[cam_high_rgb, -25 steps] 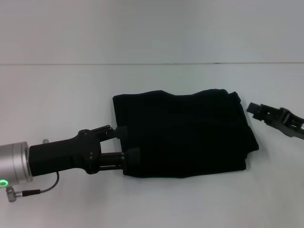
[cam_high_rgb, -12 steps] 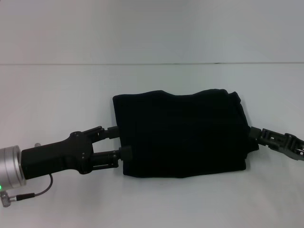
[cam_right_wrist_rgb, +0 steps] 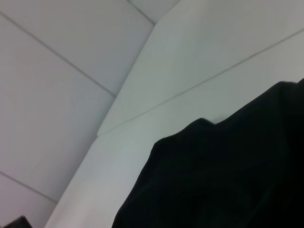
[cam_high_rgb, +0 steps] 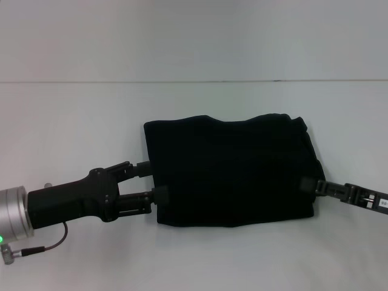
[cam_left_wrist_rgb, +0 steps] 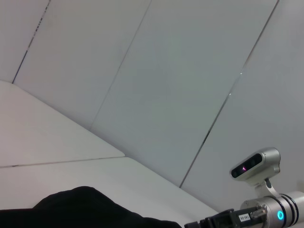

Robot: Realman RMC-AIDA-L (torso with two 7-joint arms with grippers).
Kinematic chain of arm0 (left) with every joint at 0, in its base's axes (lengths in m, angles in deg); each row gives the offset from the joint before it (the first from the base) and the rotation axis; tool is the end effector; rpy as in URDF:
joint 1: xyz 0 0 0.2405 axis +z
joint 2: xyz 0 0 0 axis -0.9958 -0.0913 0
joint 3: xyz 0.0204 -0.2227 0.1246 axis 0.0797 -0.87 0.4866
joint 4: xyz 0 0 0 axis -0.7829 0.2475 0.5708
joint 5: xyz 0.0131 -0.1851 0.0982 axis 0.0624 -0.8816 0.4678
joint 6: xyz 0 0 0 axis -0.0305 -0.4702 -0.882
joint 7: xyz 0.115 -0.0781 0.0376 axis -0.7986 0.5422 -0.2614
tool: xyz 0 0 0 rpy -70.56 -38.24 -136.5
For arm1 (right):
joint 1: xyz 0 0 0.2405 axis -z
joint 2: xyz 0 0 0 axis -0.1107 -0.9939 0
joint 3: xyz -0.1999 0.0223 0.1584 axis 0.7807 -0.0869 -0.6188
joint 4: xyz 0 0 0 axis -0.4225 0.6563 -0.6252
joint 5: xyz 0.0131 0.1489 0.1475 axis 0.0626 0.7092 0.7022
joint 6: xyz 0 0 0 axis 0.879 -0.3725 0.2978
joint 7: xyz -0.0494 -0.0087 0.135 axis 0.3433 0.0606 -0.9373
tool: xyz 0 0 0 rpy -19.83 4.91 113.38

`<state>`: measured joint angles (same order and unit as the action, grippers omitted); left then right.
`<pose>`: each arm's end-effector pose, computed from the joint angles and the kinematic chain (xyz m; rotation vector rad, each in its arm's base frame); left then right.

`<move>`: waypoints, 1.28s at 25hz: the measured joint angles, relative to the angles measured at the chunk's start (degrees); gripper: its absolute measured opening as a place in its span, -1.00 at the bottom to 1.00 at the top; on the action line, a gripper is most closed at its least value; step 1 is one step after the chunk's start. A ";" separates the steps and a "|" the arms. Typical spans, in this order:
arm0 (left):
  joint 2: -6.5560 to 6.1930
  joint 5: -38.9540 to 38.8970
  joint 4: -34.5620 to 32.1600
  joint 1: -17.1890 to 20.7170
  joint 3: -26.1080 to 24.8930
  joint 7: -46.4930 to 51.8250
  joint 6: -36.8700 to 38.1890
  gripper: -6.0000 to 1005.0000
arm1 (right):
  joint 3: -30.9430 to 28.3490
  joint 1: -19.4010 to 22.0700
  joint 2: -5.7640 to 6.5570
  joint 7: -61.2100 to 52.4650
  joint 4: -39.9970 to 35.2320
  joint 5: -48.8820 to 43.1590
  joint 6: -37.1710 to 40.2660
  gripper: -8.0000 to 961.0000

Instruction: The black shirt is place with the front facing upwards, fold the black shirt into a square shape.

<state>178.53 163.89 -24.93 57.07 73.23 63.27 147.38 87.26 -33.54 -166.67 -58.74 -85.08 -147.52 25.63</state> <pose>-0.2737 0.2954 -0.0010 -2.6392 -0.8666 -1.0609 0.3235 0.3146 -0.0053 -2.2355 1.5920 0.8557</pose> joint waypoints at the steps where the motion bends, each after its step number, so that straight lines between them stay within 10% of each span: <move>1: 0.02 0.00 0.00 0.00 0.00 0.00 -0.04 0.83 | 0.53 -0.10 -0.07 0.41 -0.21 0.00 -0.11 0.33; 17: 0.12 0.12 0.09 0.20 0.00 1.32 -0.79 0.83 | 1.38 1.03 0.37 9.90 -0.50 0.01 0.44 -0.67; 32: 0.35 0.09 0.08 0.00 -0.62 1.49 -2.32 0.84 | 1.24 2.89 0.08 19.51 -0.54 -5.68 0.34 -0.89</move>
<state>178.88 163.98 -24.84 57.07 72.61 64.76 145.06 88.50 -30.65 -166.58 -39.23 -85.62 -153.19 25.98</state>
